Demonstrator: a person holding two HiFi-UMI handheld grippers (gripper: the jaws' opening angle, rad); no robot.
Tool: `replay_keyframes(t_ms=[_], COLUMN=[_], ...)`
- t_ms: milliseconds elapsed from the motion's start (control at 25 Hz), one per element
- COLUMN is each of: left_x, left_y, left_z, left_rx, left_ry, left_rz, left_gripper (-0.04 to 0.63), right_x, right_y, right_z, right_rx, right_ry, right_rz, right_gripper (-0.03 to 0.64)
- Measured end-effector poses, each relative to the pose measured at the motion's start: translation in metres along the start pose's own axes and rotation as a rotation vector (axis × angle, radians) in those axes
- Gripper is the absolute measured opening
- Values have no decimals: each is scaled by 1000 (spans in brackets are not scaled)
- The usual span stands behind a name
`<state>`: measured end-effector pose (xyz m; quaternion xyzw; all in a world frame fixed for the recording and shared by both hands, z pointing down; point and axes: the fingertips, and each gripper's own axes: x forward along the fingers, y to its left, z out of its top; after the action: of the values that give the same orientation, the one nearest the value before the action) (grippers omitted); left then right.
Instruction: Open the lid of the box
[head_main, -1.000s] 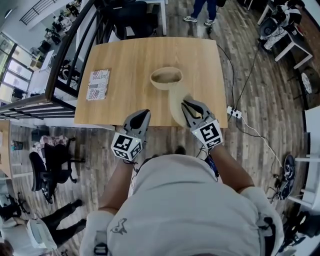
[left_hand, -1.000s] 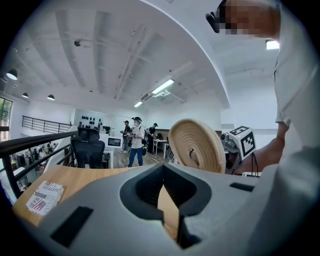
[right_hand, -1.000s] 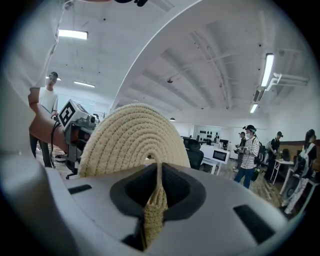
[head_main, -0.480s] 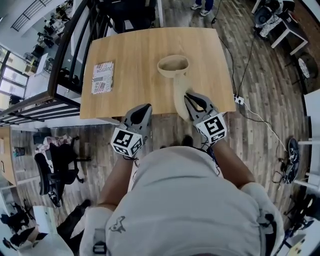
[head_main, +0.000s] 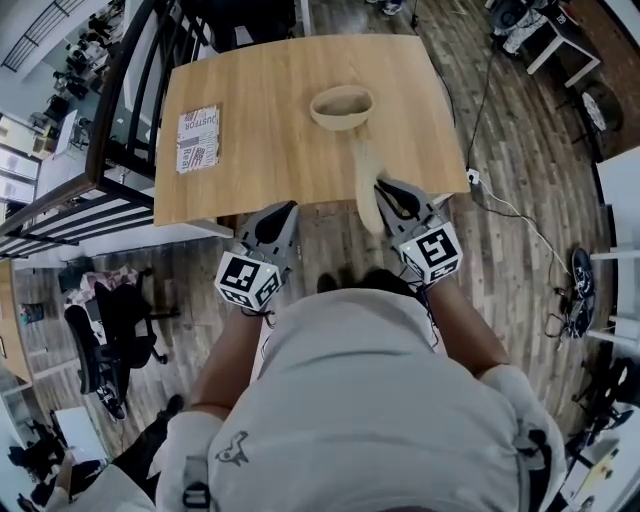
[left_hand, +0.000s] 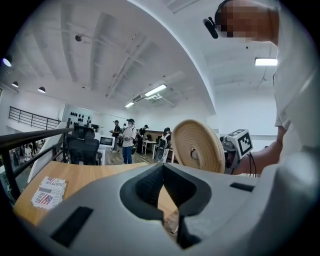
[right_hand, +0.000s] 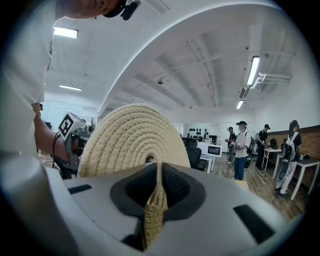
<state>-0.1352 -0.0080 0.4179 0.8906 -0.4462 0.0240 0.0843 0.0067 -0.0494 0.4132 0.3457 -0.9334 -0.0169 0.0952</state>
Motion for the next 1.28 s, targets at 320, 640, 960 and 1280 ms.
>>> replay_keyframes(t_ms=[320,640,960,1280], left_x=[-7,14,30,26], left_y=[-31,-82,-161,-207], left_z=[1,-4,-13,-20], left_rx=[9,4,13,21], left_ry=[-31,-38,-49,-40], left_rz=[29,89,149,199], left_gripper=[6,6,6,6], right_x=[-37,-93,-165,-210], right_y=[2,-21,-46,-60], right_z=[-2,-13,-35,-44], right_rx=[-10,-13,-18,-17], right_ry=[1,2,2,-14], right_rz=[25,86,144,171], right_gripper=[37,37,37,37])
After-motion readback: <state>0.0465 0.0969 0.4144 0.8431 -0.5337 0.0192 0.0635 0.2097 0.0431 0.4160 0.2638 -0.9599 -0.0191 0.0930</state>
